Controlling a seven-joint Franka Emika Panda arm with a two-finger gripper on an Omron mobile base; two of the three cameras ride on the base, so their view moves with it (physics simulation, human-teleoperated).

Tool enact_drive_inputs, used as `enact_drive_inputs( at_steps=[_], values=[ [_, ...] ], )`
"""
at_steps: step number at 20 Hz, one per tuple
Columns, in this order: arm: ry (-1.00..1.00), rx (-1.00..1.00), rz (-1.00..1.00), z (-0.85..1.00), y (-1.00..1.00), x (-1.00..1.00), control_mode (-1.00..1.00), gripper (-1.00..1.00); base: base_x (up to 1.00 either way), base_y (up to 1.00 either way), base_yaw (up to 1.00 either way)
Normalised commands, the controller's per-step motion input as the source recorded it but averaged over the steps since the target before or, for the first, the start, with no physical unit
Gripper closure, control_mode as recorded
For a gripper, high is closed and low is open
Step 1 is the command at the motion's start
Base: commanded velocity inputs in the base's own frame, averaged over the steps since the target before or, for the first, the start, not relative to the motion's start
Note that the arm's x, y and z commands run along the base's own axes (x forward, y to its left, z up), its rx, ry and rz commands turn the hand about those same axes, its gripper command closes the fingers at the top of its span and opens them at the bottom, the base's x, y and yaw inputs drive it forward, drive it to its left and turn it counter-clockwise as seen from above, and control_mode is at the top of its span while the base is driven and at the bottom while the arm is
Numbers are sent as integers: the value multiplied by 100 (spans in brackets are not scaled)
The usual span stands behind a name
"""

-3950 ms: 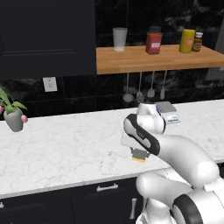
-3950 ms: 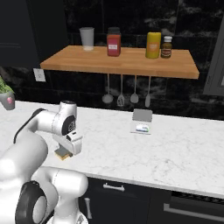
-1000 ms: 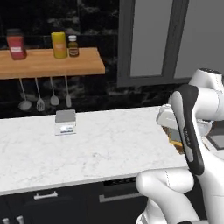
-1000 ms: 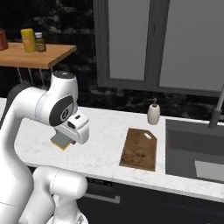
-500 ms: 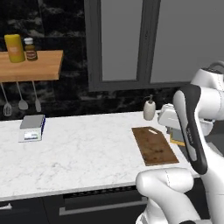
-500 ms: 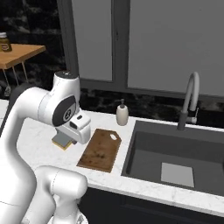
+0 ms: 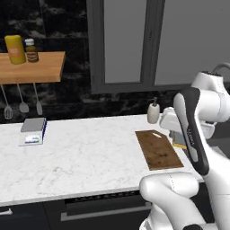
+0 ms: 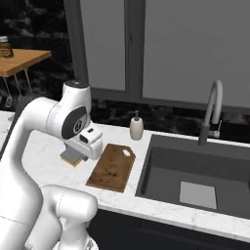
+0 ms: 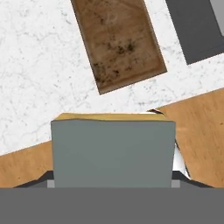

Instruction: Pick up the sponge from the counter and clean the cutting board by briefly scrubbing or pressing down on the cutting board. Once finished, release the sponge.

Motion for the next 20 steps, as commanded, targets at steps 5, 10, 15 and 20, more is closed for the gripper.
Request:
enact_drive_inputs(
  at_steps=[5,10,15,20],
  values=[
    [9,-11,6,-58,-5,76,-100,100,0,0,0],
    [-7,-24,19,-91,14,10,-100,100,0,0,0],
    [16,4,24,-56,0,41,-100,100,0,0,0],
    [3,17,14,-41,1,25,-100,100,0,0,0]
  ],
)
